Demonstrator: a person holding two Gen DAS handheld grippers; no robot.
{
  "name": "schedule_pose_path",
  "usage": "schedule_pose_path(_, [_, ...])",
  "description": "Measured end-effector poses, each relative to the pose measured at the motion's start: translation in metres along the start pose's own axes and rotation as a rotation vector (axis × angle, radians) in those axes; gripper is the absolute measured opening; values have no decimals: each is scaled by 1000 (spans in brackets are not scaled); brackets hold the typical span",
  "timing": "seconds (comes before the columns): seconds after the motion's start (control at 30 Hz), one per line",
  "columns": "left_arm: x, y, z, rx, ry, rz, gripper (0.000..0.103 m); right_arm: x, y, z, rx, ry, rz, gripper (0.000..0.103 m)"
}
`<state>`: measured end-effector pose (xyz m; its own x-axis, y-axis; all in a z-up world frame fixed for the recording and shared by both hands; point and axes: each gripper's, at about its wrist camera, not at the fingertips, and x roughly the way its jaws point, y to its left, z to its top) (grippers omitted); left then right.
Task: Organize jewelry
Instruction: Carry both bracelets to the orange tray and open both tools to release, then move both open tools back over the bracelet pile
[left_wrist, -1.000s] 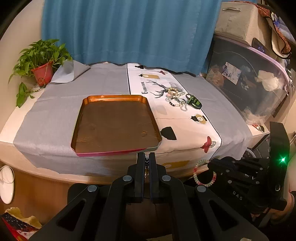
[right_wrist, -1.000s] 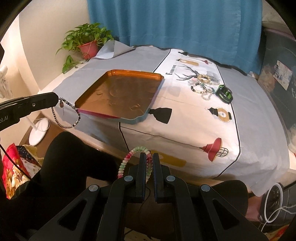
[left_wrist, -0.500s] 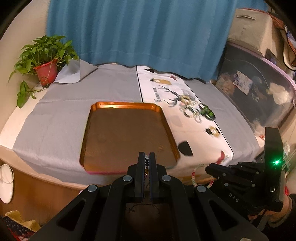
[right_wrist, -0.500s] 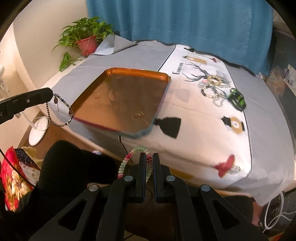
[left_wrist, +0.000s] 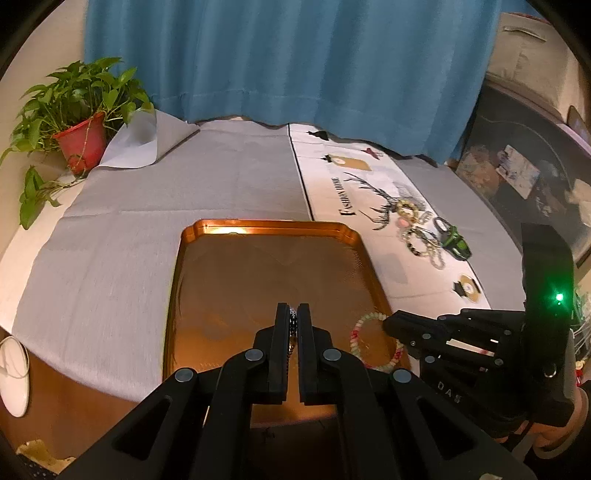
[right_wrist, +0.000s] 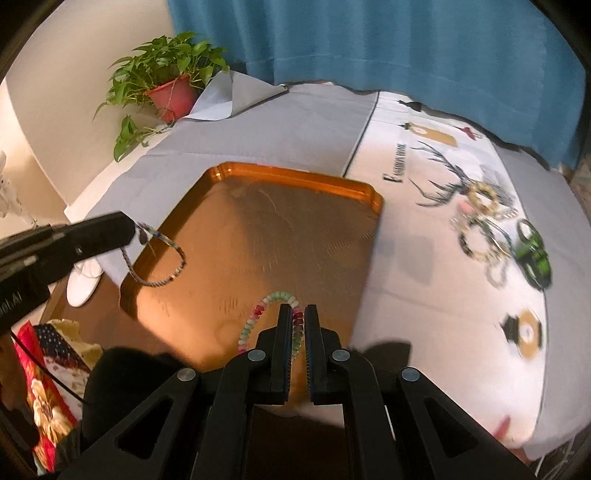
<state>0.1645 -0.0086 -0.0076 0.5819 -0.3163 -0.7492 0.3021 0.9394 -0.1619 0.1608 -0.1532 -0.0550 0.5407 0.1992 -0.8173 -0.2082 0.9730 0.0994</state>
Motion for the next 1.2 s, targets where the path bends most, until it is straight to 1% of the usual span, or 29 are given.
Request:
schedule_pose_path(0.07, [9,3,5,3,4,6,3,10,2,8,-1,4,28,9])
schedule_pose_path(0.1, [14,5,7,8,9,10,5,16,2,12,-3,8,38,9])
schedule_pose_path(0.13, [19,6,9,15,22,19,16,23,3,15,-7,25,34,16])
schedule_pose_path(0.17, [26,8,10,16,40,41,45,28,3,16,-11,46,17,40])
schedule_pose_path(0.2, [30,9,10,8,53,77,67,32,2,16,-11,59,-10,56])
schedule_pose_path(0.23, [31,12,7,-5,53,124,97,32,1,14,-7,52,-41,78])
schedule_pose_path(0.27, [31,14,4,-16,36,153,100,30,0,11,-5,36,-57,81])
schedule_pose_path(0.3, [30,17,-1,-26,18,163,100,28,-1,7,-8,29,-73,81])
schedule_pose_path(0.33, [30,18,-6,-31,26,159,100,27,-2,3,-14,34,-79,81])
schedule_pose_path(0.43, [31,23,-23,-52,102,165,100,15,-5,-16,-5,33,-88,81])
schedule_pose_path(0.6, [1,17,-63,-90,111,145,100,-15,0,-59,-9,60,-88,81])
schedule_pose_path(0.67, [-12,8,-77,-88,121,133,100,-31,5,-75,-6,61,-93,81])
schedule_pose_path(0.73, [-23,-5,-87,-70,129,126,100,-48,9,-90,-10,45,-93,81])
schedule_pose_path(0.9, [-51,-35,-98,-13,102,131,100,-81,14,-111,-11,-3,-101,81])
schedule_pose_path(1.03, [-72,-54,-102,9,63,135,100,-108,14,-124,-2,-48,-111,81])
schedule_pose_path(1.2, [-94,-71,-108,35,30,154,100,-131,10,-135,12,-88,-111,82])
